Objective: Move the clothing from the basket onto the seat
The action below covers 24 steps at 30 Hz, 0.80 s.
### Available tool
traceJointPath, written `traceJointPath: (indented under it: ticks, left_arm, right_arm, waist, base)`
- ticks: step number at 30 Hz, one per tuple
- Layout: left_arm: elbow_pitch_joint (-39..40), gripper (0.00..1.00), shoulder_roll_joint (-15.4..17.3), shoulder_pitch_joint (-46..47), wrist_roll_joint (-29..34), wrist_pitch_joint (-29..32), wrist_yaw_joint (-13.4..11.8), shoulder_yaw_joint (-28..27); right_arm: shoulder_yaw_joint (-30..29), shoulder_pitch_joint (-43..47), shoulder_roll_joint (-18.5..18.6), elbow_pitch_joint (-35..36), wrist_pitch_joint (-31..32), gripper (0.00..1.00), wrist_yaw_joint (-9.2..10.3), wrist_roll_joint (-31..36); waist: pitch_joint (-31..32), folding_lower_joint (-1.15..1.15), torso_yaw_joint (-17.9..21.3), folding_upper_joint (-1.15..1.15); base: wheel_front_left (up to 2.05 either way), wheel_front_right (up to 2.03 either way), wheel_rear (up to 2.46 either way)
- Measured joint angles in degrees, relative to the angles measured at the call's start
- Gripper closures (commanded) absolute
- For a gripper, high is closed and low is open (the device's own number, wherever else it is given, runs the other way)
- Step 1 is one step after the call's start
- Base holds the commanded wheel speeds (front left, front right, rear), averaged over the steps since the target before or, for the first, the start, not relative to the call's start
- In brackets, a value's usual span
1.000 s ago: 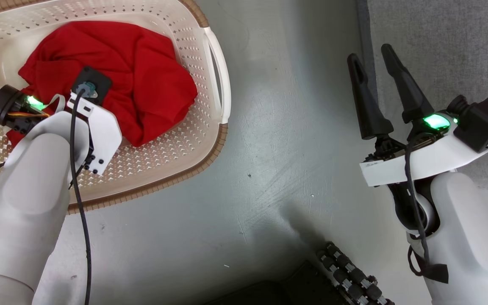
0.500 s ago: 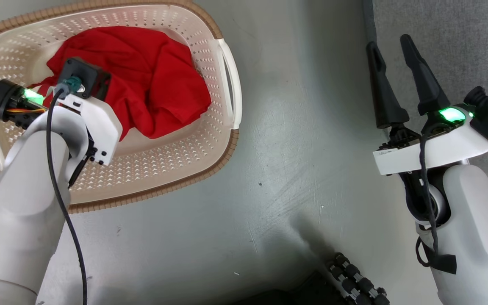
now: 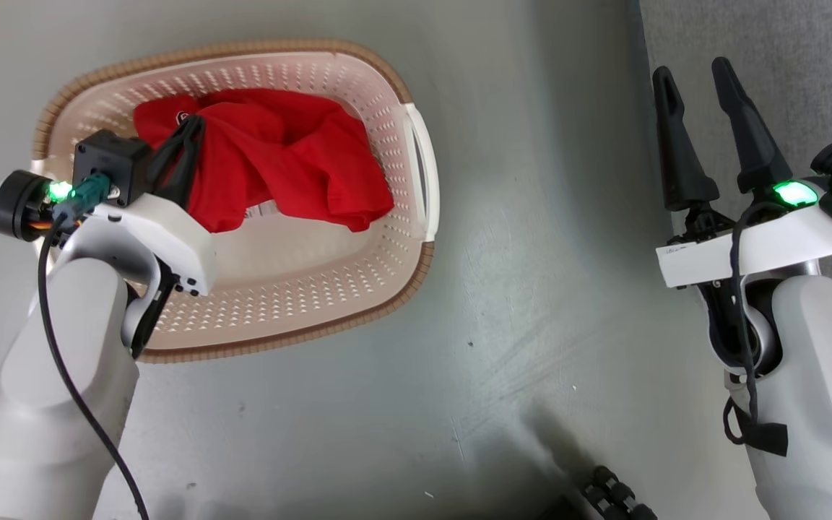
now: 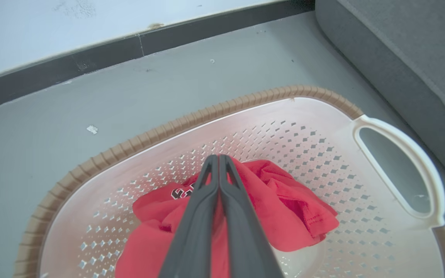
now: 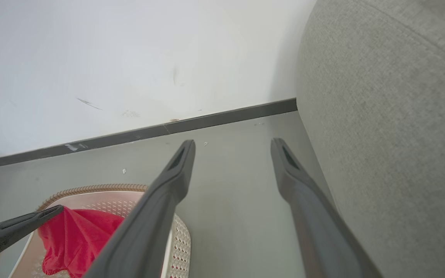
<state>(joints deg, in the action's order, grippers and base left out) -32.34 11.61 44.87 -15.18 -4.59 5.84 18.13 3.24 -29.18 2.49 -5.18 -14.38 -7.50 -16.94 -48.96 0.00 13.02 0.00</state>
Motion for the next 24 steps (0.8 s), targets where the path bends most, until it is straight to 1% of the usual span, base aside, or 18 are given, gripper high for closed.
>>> traceJointPath:
  ticks: [5, 12, 24]
  left_arm:
    - [2.2, 1.0, -0.8, -2.6, -1.8, -3.4, -0.6, -1.7]
    - [4.8, 1.0, -2.2, -6.8, -4.4, -7.7, -0.9, -3.6]
    - [9.7, 1.0, -3.8, -13.8, -6.1, -9.1, -1.2, -4.8]
  right_arm:
    - [-0.7, -0.5, 0.0, -0.8, 0.0, 0.0, 0.0, 1.0]
    - [-1.6, -0.2, 0.0, -2.2, 0.0, 0.0, 0.0, 2.4]
    - [-4.2, 4.4, 0.0, -4.6, -0.1, 0.0, 0.0, 5.1]
  waist:
    - [2.7, 0.0, -1.2, 0.0]
    - [7.0, 0.0, -2.9, 0.0]
    - [16.0, 0.0, -5.5, 0.0]
  base:
    - [0.0, 0.0, 0.0]
    - [0.0, 0.0, 0.0]
    - [0.0, 0.0, 0.0]
